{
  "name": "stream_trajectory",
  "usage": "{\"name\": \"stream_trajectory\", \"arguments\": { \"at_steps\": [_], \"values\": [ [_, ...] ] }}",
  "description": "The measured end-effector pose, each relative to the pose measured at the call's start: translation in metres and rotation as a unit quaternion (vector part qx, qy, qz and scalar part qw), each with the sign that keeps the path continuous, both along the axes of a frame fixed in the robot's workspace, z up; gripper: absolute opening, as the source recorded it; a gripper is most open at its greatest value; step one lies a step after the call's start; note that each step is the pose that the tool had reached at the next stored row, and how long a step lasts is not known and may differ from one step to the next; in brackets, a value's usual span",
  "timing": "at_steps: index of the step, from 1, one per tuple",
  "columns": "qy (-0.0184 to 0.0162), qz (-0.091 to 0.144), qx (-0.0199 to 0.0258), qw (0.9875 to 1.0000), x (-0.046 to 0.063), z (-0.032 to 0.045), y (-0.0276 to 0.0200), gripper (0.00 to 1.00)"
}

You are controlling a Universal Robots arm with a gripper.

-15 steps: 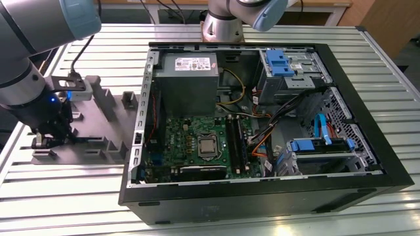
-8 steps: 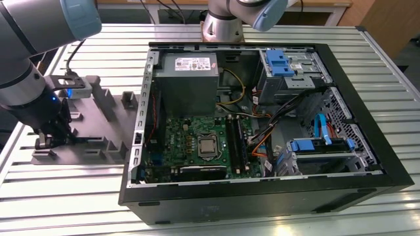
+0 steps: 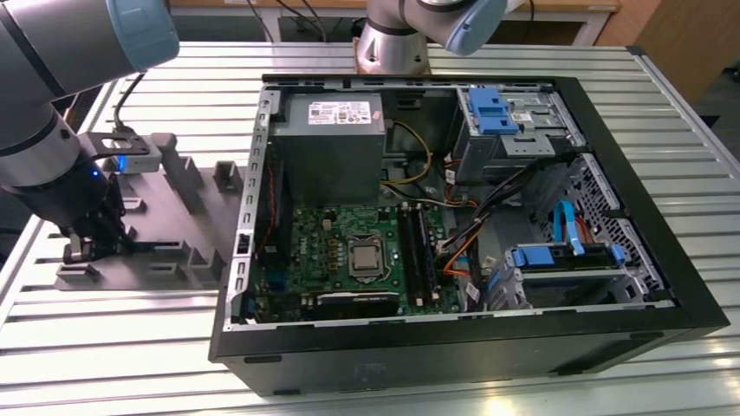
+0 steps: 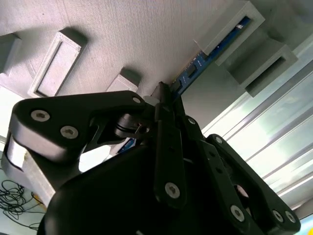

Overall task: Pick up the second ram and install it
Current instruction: 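Pick up the second ram and move it above second insertion slot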

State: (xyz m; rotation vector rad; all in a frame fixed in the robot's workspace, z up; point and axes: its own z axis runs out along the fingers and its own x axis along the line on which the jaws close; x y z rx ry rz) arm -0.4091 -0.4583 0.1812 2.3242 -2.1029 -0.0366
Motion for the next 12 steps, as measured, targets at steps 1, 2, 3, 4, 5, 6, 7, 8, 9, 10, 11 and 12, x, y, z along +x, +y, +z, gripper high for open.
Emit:
{"name": "stream_trajectory", "arguments": {
  "at_steps": [1,2,3,4,5,6,7,8,9,10,11,12],
  "values": [
    [0.0000,0.000,0.0000,1.0000,0.0000,0.0000,0.0000,0.14],
    [0.0000,0.000,0.0000,1.0000,0.0000,0.0000,0.0000,0.14],
    [0.0000,0.000,0.0000,1.0000,0.0000,0.0000,0.0000,0.15],
    [-0.0001,0.000,0.0000,1.0000,0.0000,-0.0001,0.0000,0.15],
    [-0.0001,0.000,0.0000,1.0000,0.0000,-0.0001,0.0000,0.15],
    [-0.0001,0.000,0.0001,1.0000,0.0000,-0.0001,0.0000,0.15],
    [0.0000,0.002,0.0000,1.0000,0.0000,0.0000,0.0000,0.15],
    [-0.0001,0.003,0.0001,1.0000,0.0001,0.0002,0.0000,0.15],
    [-0.0003,0.004,0.0002,1.0000,0.0001,0.0007,0.0000,0.15],
    [-0.0005,0.004,0.0004,1.0000,0.0001,0.0012,0.0000,0.15],
    [-0.0010,0.004,0.0006,1.0000,0.0002,0.0019,0.0001,0.15],
    [-0.0011,0.004,0.0006,1.0000,0.0002,0.0027,0.0001,0.15]
  ]
}}
